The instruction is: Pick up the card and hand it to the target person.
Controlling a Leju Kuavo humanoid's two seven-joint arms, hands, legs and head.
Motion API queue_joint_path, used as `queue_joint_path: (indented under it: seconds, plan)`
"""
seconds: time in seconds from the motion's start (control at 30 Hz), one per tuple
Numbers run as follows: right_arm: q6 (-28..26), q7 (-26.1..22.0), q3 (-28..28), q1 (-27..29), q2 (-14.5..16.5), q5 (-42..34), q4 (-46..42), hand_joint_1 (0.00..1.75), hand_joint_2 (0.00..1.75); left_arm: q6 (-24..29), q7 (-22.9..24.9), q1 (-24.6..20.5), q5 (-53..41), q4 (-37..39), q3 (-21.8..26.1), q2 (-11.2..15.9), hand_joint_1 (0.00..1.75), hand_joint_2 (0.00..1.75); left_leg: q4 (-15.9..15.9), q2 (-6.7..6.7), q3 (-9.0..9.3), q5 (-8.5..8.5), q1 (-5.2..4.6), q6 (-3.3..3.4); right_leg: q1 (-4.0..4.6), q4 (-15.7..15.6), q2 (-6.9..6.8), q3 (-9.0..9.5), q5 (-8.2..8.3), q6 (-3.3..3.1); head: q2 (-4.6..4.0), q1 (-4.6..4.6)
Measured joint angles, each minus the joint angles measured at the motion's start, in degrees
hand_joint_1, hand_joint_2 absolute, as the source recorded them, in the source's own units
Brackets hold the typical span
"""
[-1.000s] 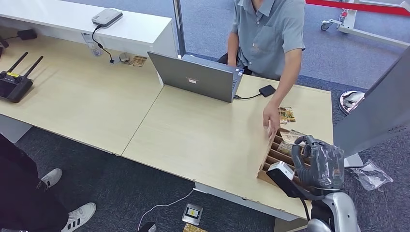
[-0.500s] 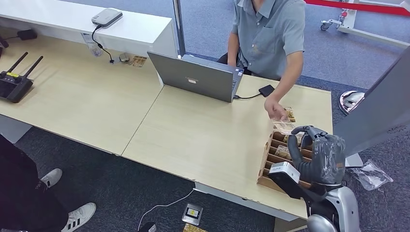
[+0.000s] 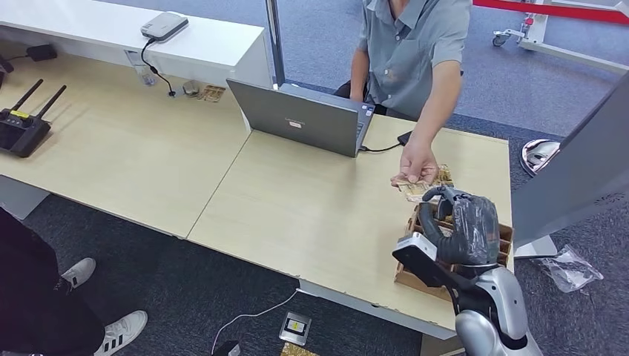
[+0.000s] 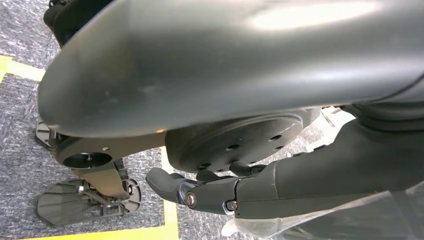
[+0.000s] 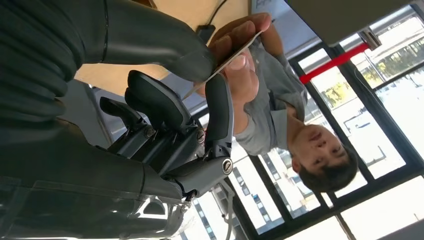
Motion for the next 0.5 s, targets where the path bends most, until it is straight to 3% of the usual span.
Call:
queue_joint_path:
  seconds: [0.03, 0.1, 0.13, 0.17, 0.5]
  plan:
    - [0.5, 0.6, 0.2, -0.2, 0.1, 0.2, 0.5, 1.34, 1.75, 0.0, 0.0, 0.0, 0.0, 0.0, 0.0, 0.0, 0.0, 0.0, 0.0, 0.0, 0.0, 0.0, 0.0, 0.0, 0.0, 0.0, 0.0, 0.0, 0.0, 0.0, 0.01, 0.0]
    - [1.2, 2.0, 0.6, -0.5, 0.2, 0.8, 1.6, 0.46, 1.75, 0.0, -0.1, 0.0, -0.1, 0.0, -0.1, 0.0, 0.0, 0.0, 0.0, 0.0, 0.0, 0.0, 0.0, 0.0, 0.0, 0.0, 0.0, 0.0, 0.0, 0.0, 0.01, 0.01]
    - [1.5, 2.7, 0.8, -0.6, 0.2, 1.1, 2.0, 0.12, 1.75, 0.0, -0.1, 0.0, -0.1, 0.0, -0.1, 0.0, 0.0, 0.0, 0.0, 0.0, 0.0, 0.0, 0.0, 0.0, 0.0, 0.0, 0.0, 0.0, 0.0, 0.0, 0.01, 0.0]
    - [1.7, 3.3, 0.9, -0.6, 0.2, 1.2, 2.5, 0.0, 1.75, 0.0, -0.1, 0.0, -0.1, 0.0, -0.2, 0.0, 0.0, 0.0, 0.0, 0.0, 0.0, 0.0, 0.0, 0.0, 0.0, 0.0, 0.0, 0.0, 0.0, 0.0, 0.01, 0.0]
    - [6.9, 2.1, 1.2, 0.1, 0.0, -10.7, 3.8, 0.0, 1.75, -0.3, -0.2, 0.0, -0.1, 0.0, -0.2, 0.0, 0.0, 0.0, 0.0, 0.0, 0.0, 0.0, 0.0, 0.0, 0.0, 0.0, 0.0, -0.04, 0.0, 0.0, 0.0, 0.0]
